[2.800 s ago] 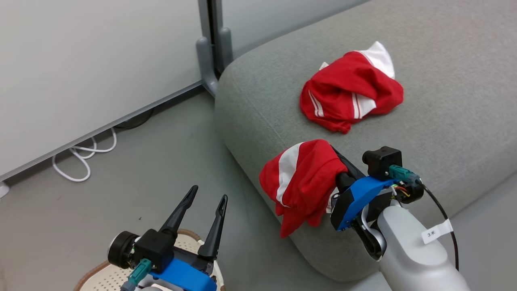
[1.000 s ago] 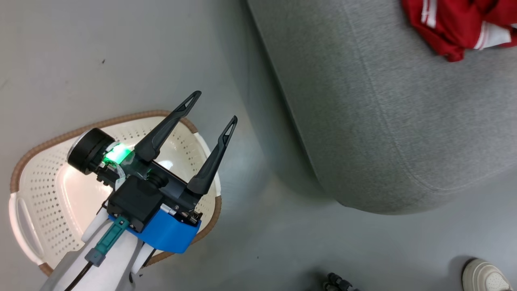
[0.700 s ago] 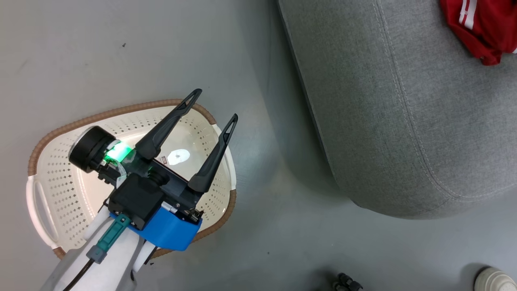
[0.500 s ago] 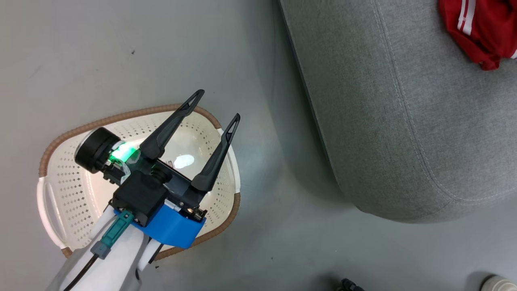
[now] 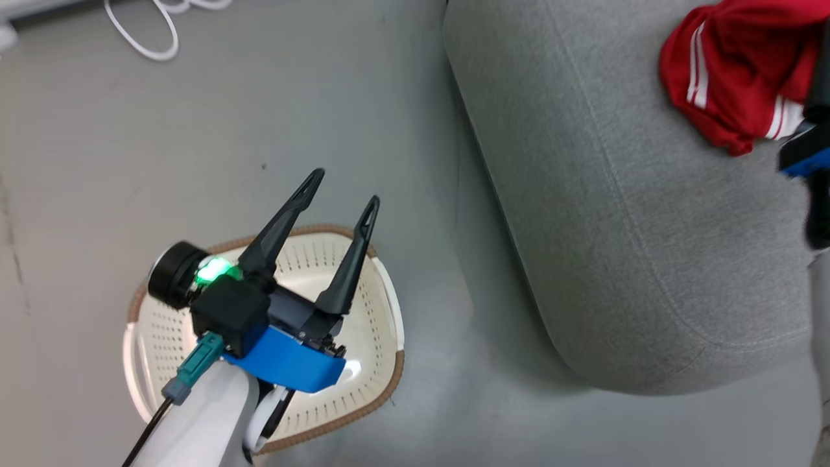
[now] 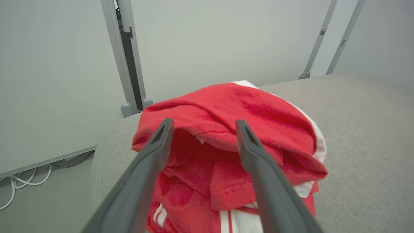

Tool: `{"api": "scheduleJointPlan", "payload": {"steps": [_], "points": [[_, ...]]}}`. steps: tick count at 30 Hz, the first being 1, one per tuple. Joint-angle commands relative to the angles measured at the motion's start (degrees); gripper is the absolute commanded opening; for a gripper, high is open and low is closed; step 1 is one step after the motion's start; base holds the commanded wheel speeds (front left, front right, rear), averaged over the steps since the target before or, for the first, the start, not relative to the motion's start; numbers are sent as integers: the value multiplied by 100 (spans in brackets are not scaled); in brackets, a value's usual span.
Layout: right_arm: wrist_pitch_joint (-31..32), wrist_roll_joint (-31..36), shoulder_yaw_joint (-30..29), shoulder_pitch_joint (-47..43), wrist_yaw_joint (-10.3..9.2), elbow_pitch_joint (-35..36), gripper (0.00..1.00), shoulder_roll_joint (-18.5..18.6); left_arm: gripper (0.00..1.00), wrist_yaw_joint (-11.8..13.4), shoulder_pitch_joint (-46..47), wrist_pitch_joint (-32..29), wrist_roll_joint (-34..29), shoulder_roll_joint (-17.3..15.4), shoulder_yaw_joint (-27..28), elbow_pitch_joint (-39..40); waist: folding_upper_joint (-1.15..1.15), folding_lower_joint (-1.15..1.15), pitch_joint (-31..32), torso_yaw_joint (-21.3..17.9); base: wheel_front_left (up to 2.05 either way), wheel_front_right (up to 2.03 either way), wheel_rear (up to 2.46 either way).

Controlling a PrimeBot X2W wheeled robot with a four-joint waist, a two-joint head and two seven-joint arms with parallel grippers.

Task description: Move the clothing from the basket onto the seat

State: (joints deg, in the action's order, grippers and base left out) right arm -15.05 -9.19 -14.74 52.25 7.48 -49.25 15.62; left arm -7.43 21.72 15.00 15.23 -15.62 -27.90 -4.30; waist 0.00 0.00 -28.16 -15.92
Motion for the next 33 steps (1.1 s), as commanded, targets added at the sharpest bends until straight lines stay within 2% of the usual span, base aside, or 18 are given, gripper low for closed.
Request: {"api": "scheduleJointPlan", "payload": {"steps": [1,9,16,22,27,33], "points": [[-17,-25,111,-246,3,141,100,-111,100,3,-149,25,42,44,113,-49,0,0,423,43,0,0,0],[-17,94,739,-1357,3,1029,100,-634,100,3,-835,25,172,420,733,-366,0,0,1263,122,0,0,0],[-17,221,1243,-2474,3,1836,100,-956,100,-1,-1315,24,218,772,1194,-517,0,0,1939,472,0,0,0],[100,451,1350,-3254,3,2430,100,-1111,100,-1,-1659,21,204,888,1473,-652,0,0,2366,802,0,0,0],[226,598,1215,-3900,3,2941,100,-1206,100,-2,-1858,21,236,916,1667,-833,0,0,2635,1100,0,0,0],[374,477,1133,-4529,3,3432,100,-1272,100,-2,-1984,21,297,911,1858,-1053,0,0,2804,1371,0,0,0]]}}
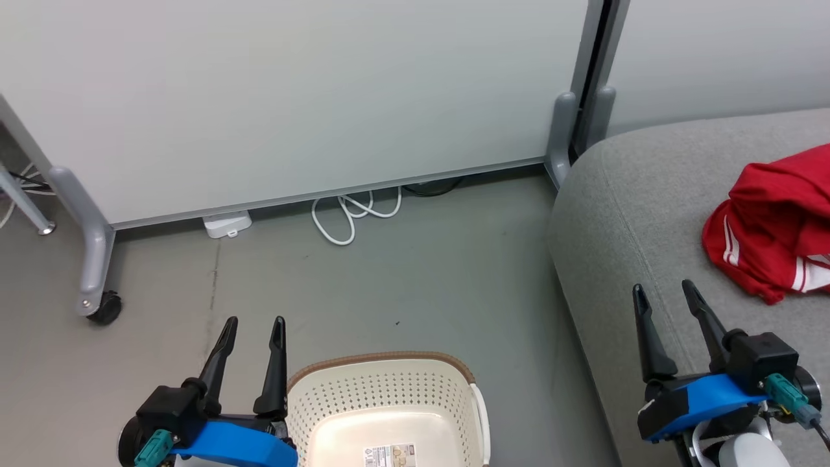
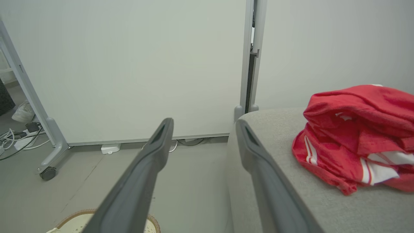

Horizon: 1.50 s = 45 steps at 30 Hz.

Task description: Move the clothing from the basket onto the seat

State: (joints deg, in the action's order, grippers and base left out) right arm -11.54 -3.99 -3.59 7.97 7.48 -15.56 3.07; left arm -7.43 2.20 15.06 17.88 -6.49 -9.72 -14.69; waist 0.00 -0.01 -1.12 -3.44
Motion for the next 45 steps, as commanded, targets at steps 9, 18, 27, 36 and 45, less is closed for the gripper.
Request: {"api": "scheduleJointPlan", "payload": {"steps": [9,18,27,36,45], "points": [[129,57,345,-550,2,333,100,-18,100,-3,-85,16,99,-99,235,-183,0,1,175,275,0,0,0],[217,99,492,-769,3,517,100,-19,100,-3,-148,16,133,-96,402,-331,0,1,182,259,0,0,0],[276,59,538,-811,3,639,100,-20,100,-3,-172,16,116,-58,418,-371,0,1,189,220,0,0,0],[295,-23,523,-839,3,716,100,-20,100,-3,-195,16,147,-44,461,-417,0,1,218,203,0,0,0],[293,-67,535,-787,0,605,0,-16,0,0,-224,-17,198,-7,425,-521,0,2,216,196,0,0,0]]}}
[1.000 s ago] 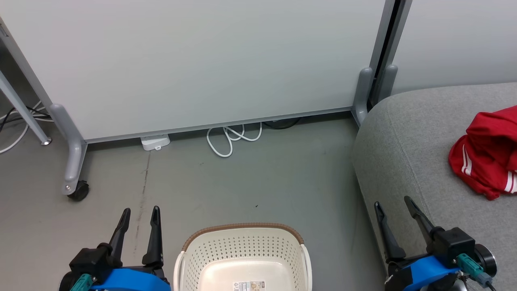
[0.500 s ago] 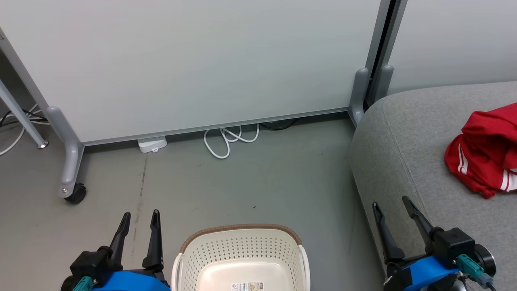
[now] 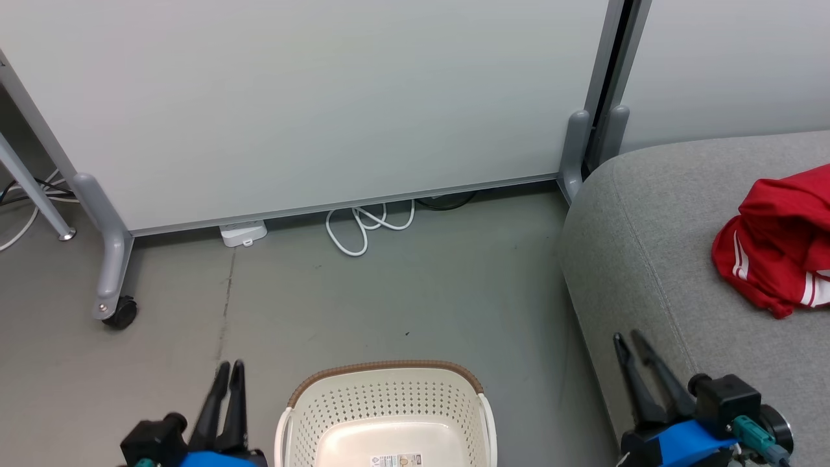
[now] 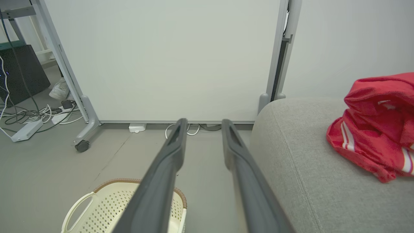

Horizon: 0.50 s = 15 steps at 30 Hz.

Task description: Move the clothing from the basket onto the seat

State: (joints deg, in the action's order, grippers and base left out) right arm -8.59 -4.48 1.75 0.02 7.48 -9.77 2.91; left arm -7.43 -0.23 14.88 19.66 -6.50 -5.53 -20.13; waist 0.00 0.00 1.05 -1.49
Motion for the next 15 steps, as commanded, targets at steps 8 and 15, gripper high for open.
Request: {"api": "scheduleJointPlan", "payload": {"steps": [8,15], "points": [[85,-490,-20,-65,0,-233,0,8,0,0,-122,-134,379,76,39,-175,0,0,-3,4,0,0,0],[204,-1323,-75,8,0,-249,0,28,0,-1,-39,-330,1051,103,155,-93,0,0,-10,13,0,0,0]]}}
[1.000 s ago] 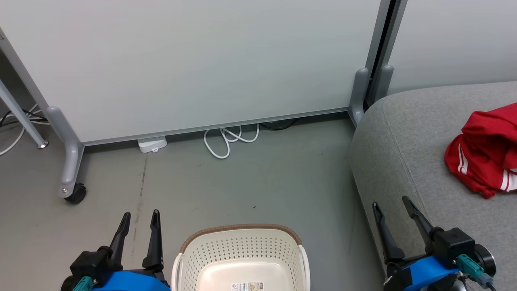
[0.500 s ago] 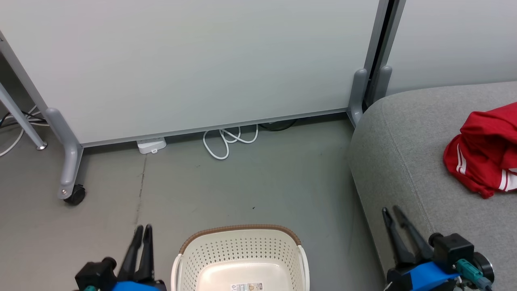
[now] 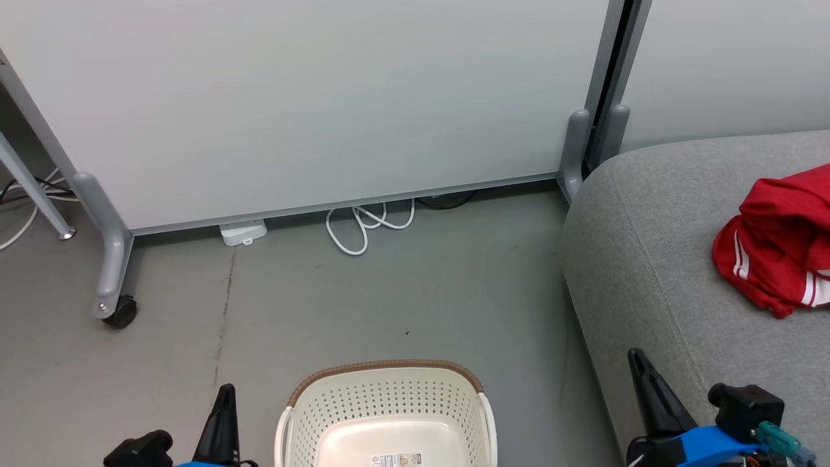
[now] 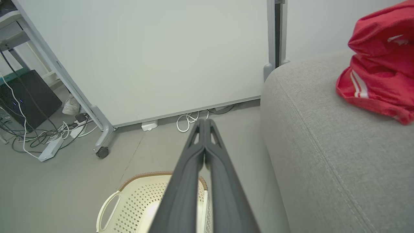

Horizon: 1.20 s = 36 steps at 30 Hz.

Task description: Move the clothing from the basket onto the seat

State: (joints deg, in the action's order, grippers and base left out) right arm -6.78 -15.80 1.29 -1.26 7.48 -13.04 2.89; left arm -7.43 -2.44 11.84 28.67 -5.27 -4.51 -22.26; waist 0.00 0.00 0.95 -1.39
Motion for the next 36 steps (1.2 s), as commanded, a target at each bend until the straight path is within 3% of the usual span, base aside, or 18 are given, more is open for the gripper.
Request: {"api": "scheduleJointPlan", "payload": {"steps": [1,36], "points": [[40,-303,-36,146,0,75,0,32,0,-1,194,-53,242,-16,69,132,0,0,-1,4,0,0,0],[541,-3534,-292,428,1,13,0,78,0,-4,510,-826,2883,91,525,444,0,0,-36,46,0,0,0]]}}
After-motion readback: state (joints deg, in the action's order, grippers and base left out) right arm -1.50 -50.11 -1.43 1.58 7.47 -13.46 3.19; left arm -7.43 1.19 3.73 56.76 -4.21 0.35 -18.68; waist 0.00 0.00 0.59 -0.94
